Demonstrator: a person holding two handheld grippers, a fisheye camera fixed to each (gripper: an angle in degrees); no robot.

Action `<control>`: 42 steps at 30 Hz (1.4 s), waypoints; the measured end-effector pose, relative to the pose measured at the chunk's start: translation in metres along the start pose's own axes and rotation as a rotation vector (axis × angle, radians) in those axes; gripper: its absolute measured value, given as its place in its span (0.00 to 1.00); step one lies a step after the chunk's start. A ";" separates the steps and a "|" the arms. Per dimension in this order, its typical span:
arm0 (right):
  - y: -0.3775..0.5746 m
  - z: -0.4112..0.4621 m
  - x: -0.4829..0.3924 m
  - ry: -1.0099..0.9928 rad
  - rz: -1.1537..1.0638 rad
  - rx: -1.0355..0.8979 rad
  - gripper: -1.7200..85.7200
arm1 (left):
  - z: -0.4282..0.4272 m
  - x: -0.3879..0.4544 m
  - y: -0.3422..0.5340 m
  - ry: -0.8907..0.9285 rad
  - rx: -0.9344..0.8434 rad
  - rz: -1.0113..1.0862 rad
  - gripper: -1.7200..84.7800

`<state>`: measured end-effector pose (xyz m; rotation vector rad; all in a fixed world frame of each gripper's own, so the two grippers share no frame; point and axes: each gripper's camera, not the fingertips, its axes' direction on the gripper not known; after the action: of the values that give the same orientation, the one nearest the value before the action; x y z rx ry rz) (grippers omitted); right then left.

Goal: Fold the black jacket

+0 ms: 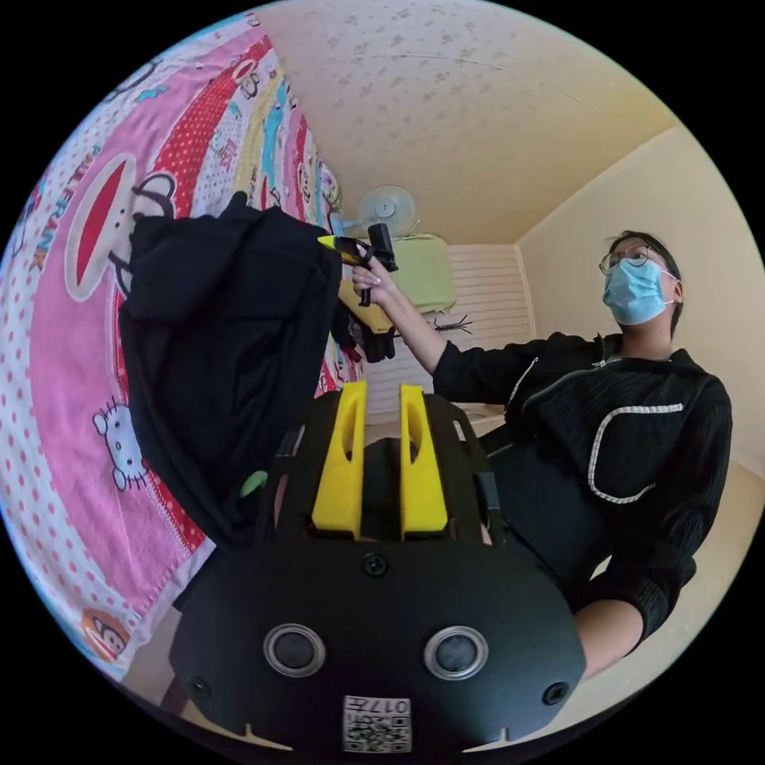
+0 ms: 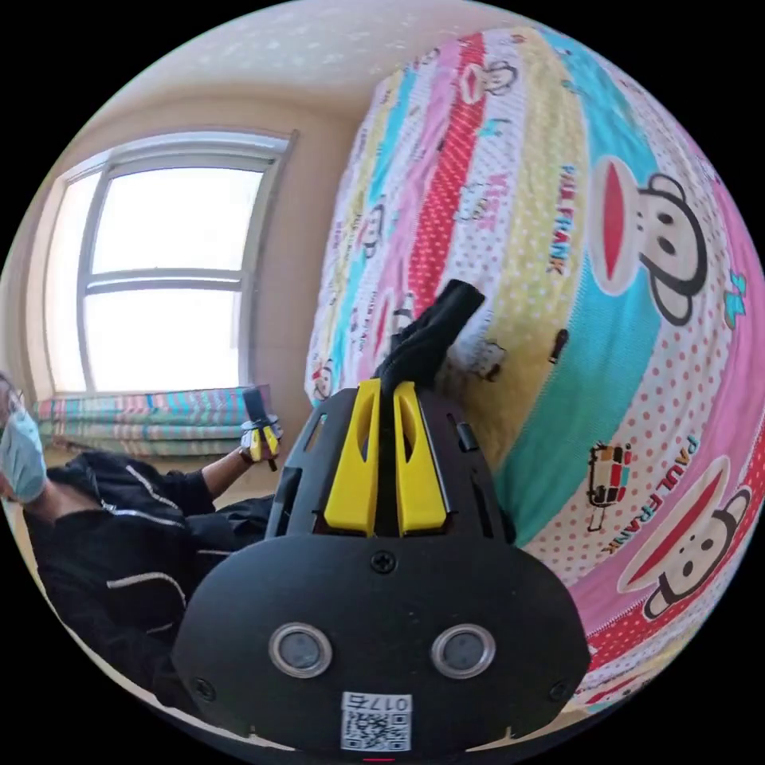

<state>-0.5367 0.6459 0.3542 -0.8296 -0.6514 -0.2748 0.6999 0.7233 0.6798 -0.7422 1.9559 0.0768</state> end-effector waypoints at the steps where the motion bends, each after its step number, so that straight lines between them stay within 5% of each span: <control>1: 0.006 -0.014 -0.033 -0.063 -0.088 0.021 0.06 | -0.002 0.007 -0.008 -0.017 0.011 0.028 0.12; 6: 0.038 -0.068 -0.158 -0.183 -0.413 0.024 0.05 | -0.039 0.081 -0.066 -0.166 0.160 0.289 0.23; 14: 0.080 -0.178 -0.303 -0.393 -0.871 0.076 0.05 | -0.081 0.156 -0.122 -0.019 0.139 0.552 0.21; 18: 0.071 -0.205 -0.296 -0.355 -0.762 0.030 0.05 | -0.047 0.172 -0.147 0.059 0.033 0.612 0.21; 23: 0.080 -0.210 -0.208 -0.142 -0.333 0.117 0.05 | 0.033 0.171 -0.137 0.178 -0.086 0.600 0.22; 28: 0.097 -0.180 -0.199 -0.341 -0.337 0.178 0.05 | 0.089 0.134 -0.107 -0.125 -0.056 0.487 0.18; 31: 0.114 -0.192 -0.194 -0.453 -0.330 0.332 0.05 | 0.064 0.114 -0.102 -0.033 0.095 0.415 0.12; 36: 0.136 -0.225 -0.182 -0.532 -0.319 0.439 0.05 | 0.023 0.085 -0.120 0.237 -0.001 0.361 0.06; 42: 0.166 -0.272 -0.201 -0.457 -0.390 0.504 0.05 | -0.113 0.057 -0.092 0.121 0.276 0.343 0.06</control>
<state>-0.4983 0.5442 -0.0067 -0.2683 -1.2552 -0.2564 0.6412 0.5817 0.7119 -0.2317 2.1375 -0.0315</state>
